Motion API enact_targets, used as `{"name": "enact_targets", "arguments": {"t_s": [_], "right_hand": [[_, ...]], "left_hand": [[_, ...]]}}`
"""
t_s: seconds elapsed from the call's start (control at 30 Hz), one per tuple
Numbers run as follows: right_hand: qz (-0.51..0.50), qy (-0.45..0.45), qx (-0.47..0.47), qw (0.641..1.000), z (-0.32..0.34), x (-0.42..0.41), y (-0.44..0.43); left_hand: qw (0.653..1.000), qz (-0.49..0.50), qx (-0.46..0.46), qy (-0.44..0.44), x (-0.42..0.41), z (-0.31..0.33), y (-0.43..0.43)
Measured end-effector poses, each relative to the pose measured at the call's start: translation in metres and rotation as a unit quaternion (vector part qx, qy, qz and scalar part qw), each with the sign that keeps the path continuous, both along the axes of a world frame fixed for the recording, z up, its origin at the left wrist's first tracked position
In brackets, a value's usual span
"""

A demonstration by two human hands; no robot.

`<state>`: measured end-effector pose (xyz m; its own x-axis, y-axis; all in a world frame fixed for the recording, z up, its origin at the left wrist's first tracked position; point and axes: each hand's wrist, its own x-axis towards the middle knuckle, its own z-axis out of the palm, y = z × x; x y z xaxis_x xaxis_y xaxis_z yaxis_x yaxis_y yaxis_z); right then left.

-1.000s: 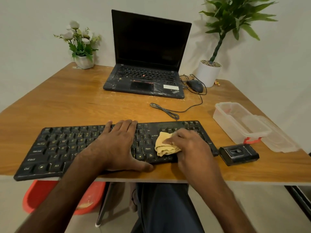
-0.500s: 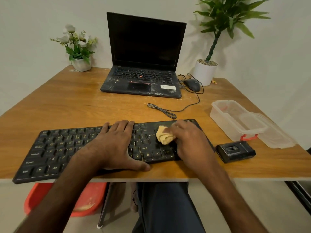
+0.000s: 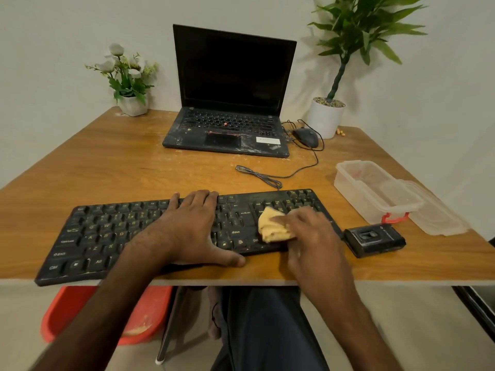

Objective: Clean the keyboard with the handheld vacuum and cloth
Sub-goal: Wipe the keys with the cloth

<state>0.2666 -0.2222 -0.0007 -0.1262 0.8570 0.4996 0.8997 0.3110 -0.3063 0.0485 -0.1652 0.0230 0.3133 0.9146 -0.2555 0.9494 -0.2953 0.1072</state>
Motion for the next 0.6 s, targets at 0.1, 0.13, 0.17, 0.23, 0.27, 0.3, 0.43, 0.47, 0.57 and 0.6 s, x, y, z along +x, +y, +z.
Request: {"name": "enact_targets", "arguments": {"t_s": [0.1,0.13,0.17,0.23,0.27,0.3,0.43,0.47,0.57,0.6], "right_hand": [[-0.042,0.021,-0.014,0.999,0.002,-0.008,0.0],[-0.034,0.014,-0.008,0.999,0.001,-0.011,-0.004],[-0.021,0.004,0.004,1.0,-0.002,-0.013,-0.007],[0.001,-0.008,0.027,1.0,-0.007,-0.016,-0.016],[0.012,-0.015,0.033,0.999,-0.008,-0.019,-0.02],[0.023,-0.026,0.034,0.999,-0.01,-0.021,-0.024],[0.052,-0.073,0.046,0.995,-0.012,-0.01,-0.025],[0.035,-0.067,0.047,0.996,-0.011,-0.003,-0.023],[-0.02,-0.025,0.044,0.999,-0.01,-0.003,-0.025],[-0.012,-0.021,0.055,0.998,-0.013,-0.012,-0.026]], "left_hand": [[1.0,0.004,0.001,0.003,0.006,0.002,-0.002],[1.0,0.004,-0.001,0.004,0.007,0.002,-0.002],[1.0,0.004,-0.002,0.004,0.007,0.002,-0.002],[1.0,0.005,0.0,0.005,0.007,0.001,-0.002],[1.0,0.004,0.002,0.007,0.007,0.001,-0.002],[1.0,0.002,0.003,0.009,0.007,0.001,-0.003],[1.0,-0.002,-0.006,0.009,0.006,0.002,-0.003],[1.0,-0.001,-0.01,0.01,0.006,0.003,-0.002],[1.0,-0.001,-0.016,0.016,0.007,0.003,0.0],[1.0,-0.003,-0.011,0.018,0.007,0.003,0.0]]}}
